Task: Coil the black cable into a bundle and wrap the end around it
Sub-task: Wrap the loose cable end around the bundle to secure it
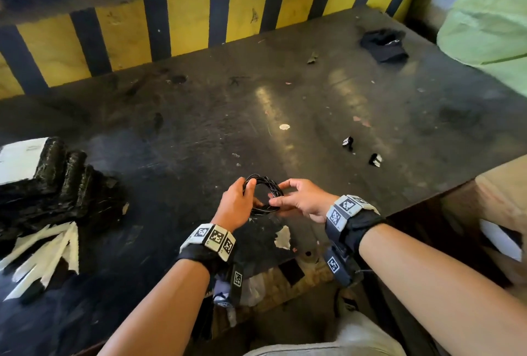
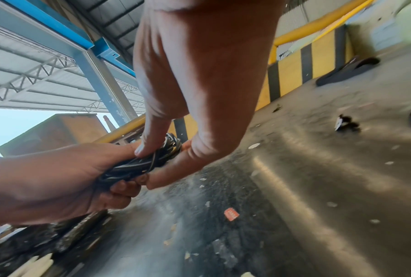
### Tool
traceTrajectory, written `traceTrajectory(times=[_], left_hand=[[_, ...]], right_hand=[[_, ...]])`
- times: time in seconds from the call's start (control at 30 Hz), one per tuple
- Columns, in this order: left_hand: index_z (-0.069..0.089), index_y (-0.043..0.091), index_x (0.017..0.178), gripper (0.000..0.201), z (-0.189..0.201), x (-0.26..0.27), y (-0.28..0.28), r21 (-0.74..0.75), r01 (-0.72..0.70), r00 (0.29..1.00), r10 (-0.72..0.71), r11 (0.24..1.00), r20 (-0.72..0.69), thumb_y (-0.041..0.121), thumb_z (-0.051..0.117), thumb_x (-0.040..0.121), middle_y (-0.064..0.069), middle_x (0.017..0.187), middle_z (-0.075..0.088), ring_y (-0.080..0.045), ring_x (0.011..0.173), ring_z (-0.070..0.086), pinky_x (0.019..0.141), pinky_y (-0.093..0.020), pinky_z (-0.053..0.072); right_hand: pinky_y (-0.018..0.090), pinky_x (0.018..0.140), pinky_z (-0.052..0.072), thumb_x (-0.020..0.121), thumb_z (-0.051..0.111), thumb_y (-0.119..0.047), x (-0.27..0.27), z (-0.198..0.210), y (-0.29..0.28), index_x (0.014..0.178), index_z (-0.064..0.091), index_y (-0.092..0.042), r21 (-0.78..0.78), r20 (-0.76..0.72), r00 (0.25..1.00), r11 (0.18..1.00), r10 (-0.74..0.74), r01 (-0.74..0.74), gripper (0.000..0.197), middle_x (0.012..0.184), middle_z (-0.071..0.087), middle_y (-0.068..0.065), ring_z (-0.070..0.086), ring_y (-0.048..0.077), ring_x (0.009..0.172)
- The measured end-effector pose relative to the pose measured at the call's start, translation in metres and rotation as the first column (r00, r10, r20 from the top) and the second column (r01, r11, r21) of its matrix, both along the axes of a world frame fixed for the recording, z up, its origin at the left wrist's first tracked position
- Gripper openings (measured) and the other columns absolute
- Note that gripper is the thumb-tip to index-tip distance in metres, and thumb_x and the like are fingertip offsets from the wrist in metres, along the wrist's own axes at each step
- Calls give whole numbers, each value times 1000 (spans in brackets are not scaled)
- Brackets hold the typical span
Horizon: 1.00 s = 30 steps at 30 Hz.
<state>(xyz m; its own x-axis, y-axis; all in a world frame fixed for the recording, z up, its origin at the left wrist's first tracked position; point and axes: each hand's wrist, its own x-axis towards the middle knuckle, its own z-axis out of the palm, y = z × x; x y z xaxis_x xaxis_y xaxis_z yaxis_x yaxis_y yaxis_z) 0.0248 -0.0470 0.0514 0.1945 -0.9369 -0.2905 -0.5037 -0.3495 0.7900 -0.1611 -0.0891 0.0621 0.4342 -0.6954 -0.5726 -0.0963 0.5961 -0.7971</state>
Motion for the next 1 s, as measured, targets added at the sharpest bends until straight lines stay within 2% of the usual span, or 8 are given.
traceTrajectory(times=[0.1, 0.23, 0.33, 0.4, 0.57, 0.77, 0.9, 1.0], left_hand=[[57, 16, 99, 35, 2, -17, -12, 8, 106, 993, -106, 994, 57, 46, 40, 106, -4, 83, 76, -17, 75, 73, 68, -37, 60], [57, 13, 106, 34, 9, -47, -43, 24, 170, 984, -171, 985, 39, 42, 40, 107, -2, 76, 76, -15, 73, 75, 56, -22, 54], [55, 16, 108, 34, 14, -71, -71, 47, 209, 977, -210, 977, 29, 46, 40, 106, -2, 81, 77, -30, 70, 75, 57, -47, 63], [55, 17, 108, 35, 16, -90, -93, 54, 222, 973, -225, 974, 58, 48, 39, 106, -1, 83, 77, -29, 70, 73, 52, -48, 60], [56, 6, 107, 42, 9, -133, -143, 36, 218, 968, -221, 975, 118, 44, 38, 107, -2, 76, 77, -4, 61, 65, 54, -22, 44], [55, 10, 103, 37, -9, -164, -174, 62, 207, 968, -214, 976, 131, 42, 38, 108, -3, 77, 77, 7, 52, 63, 47, -10, 40], [54, 11, 99, 36, -24, -170, -182, 93, 177, 976, -187, 980, 112, 42, 38, 108, -1, 76, 76, 7, 52, 63, 48, -6, 40], [55, 13, 98, 36, -33, -171, -185, 114, 158, 978, -172, 981, 121, 43, 38, 107, 1, 73, 76, 1, 56, 65, 53, -12, 43]], right_hand=[[42, 82, 64, 81, 84, -10, -21, 5, -1, 120, 60, -7, -31, -67, 998, 999, 16, -18, 46, 115, 75, 22, 75, 35, 99], [23, 55, 55, 91, 75, -33, -64, 15, -30, 118, 65, -5, -114, -228, 972, 993, -64, 38, 41, 113, 75, 17, 72, 21, 76], [24, 58, 53, 92, 71, -37, -110, 12, -71, 99, 69, -13, -232, -452, 887, 972, -92, -18, 25, 101, 77, 7, 74, 22, 78], [25, 60, 54, 91, 71, -34, -144, 7, -101, 95, 74, -14, -306, -614, 784, 944, -93, -127, 20, 93, 80, 4, 77, 22, 81], [23, 85, 52, 87, 64, -21, -205, -10, -171, 81, 73, -27, -364, -808, 576, 874, -126, -320, 12, 88, 77, 2, 73, 26, 93], [31, 93, 55, 88, 69, -21, -225, -38, -240, 98, 76, -35, -365, -853, 520, 770, -51, -523, 18, 126, 71, 12, 70, 31, 104], [32, 95, 53, 86, 72, -22, -213, -59, -268, 105, 74, -29, -365, -856, 516, 711, -3, -601, 21, 123, 70, 12, 61, 28, 124], [38, 114, 38, 90, 69, -21, -200, -79, -282, 115, 73, -25, -385, -852, 523, 668, 7, -636, 25, 98, 73, 6, 58, 27, 125]])
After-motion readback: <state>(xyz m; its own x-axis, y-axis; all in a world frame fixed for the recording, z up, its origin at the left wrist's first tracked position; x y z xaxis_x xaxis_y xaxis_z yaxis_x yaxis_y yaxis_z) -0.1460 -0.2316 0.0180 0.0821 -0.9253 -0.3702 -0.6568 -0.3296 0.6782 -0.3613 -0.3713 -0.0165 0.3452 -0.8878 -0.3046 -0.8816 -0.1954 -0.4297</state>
